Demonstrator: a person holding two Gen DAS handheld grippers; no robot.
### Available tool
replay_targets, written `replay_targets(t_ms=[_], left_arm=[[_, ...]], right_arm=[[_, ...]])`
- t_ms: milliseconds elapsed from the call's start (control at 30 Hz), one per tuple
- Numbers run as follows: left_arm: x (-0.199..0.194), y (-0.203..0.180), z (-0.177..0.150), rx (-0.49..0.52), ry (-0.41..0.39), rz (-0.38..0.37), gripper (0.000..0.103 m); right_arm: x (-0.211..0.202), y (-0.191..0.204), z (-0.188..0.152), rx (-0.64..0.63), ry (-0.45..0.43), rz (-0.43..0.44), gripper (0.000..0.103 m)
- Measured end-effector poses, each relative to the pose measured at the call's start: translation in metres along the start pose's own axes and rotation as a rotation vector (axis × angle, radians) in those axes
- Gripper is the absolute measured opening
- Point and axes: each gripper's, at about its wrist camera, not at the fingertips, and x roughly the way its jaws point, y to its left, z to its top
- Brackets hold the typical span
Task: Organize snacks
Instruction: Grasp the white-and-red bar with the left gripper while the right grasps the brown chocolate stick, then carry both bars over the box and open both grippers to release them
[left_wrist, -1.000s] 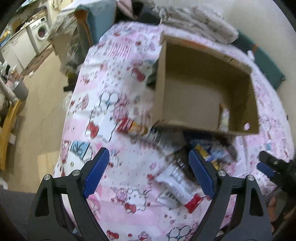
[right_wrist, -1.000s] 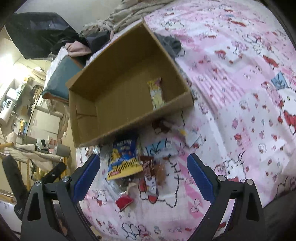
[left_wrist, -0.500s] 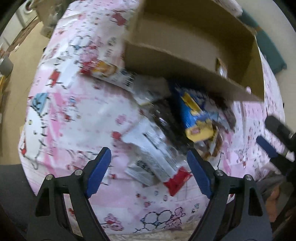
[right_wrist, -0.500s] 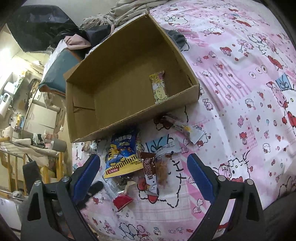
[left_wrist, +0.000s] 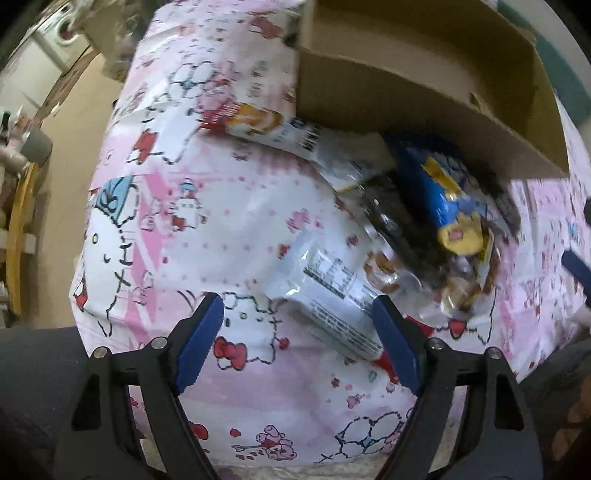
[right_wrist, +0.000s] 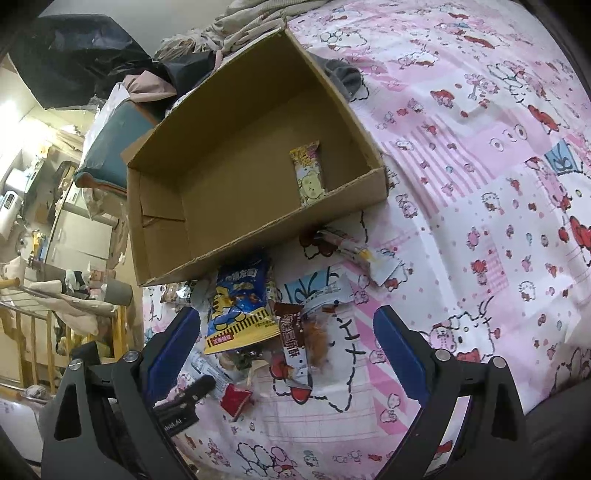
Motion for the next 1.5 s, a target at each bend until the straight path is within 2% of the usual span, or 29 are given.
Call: replay_targets(t_ms=[67,167,267,300,333,400,500,533,633,700,767,833,867,900,933,1133,1267,1367,1433,1500], left_arm=[[-0.004,0.004,0.001,-0.028,-0.011,-0.008,0.080],[-0.007,0.005,0.003,-0.090,-0.012,-0.111,0.080],[0.002,0.002,0.004,-0.135,0.038,-0.183,0.080],[0.008,0.003,0.004,-0.166,0.054,-0.208,0.076],[0.012,0.003,0.003,-0.177,0.059,-0.200,0.066],[0.021,0.002,0.004,-0.169,0.075,-0.169,0.053],[0.020,-0.004,0.008,-0.144,0.057,-0.173,0.033],[0.016,-0.006,0.008,-0.124,0.045,-0.171,0.029],[0.000,-0.006,0.009,-0.081,-0.004,-0.153,0.028],[-0.008,0.000,0.011,-0.076,-0.019,-0.180,0.028],[-0.015,0.004,0.016,-0.064,-0.027,-0.183,0.028],[-0.020,0.008,0.019,-0.067,-0.031,-0.183,0.028],[-0.022,0.008,0.019,-0.064,-0.037,-0.184,0.028],[-0.024,0.006,0.018,-0.063,-0.040,-0.181,0.028],[-0.026,0.003,0.019,-0.058,-0.042,-0.186,0.028],[-0.033,0.006,0.021,-0.056,-0.058,-0.207,0.028],[-0.034,0.007,0.021,-0.066,-0.059,-0.216,0.028],[-0.035,0.007,0.021,-0.064,-0.064,-0.216,0.028],[-0.034,0.008,0.022,-0.063,-0.064,-0.216,0.028],[-0.035,0.007,0.022,-0.059,-0.065,-0.215,0.028]], right_arm=[[0.001,0.003,0.000,-0.013,0.001,-0.002,0.097],[0.002,0.006,-0.001,-0.032,0.002,-0.010,0.097],[0.002,0.004,-0.001,-0.023,0.002,-0.010,0.097],[0.002,0.004,0.000,-0.019,0.001,-0.009,0.097],[0.002,0.003,0.001,-0.017,0.000,-0.009,0.097],[0.002,0.003,0.001,-0.018,-0.005,-0.011,0.097],[0.001,0.002,0.002,-0.017,-0.007,-0.013,0.097],[0.000,0.001,0.002,-0.015,-0.008,-0.012,0.097],[-0.001,-0.004,0.002,0.004,-0.003,-0.005,0.097],[0.000,-0.009,0.003,0.022,0.020,-0.007,0.097],[0.005,-0.012,0.002,0.014,0.051,-0.044,0.086],[0.019,-0.013,-0.002,0.004,0.135,-0.044,0.058],[0.027,-0.014,-0.005,0.010,0.178,-0.027,0.048],[0.037,-0.013,-0.010,0.010,0.231,-0.010,0.032],[0.043,-0.011,-0.013,0.000,0.258,-0.008,0.028],[0.073,0.006,-0.026,-0.085,0.339,-0.047,0.022],[0.087,0.006,-0.029,-0.096,0.336,-0.126,0.022],[0.094,0.004,-0.030,-0.084,0.344,-0.127,0.021],[0.090,0.009,-0.030,-0.115,0.330,-0.127,0.015],[0.081,0.010,-0.030,-0.131,0.306,-0.134,0.015]])
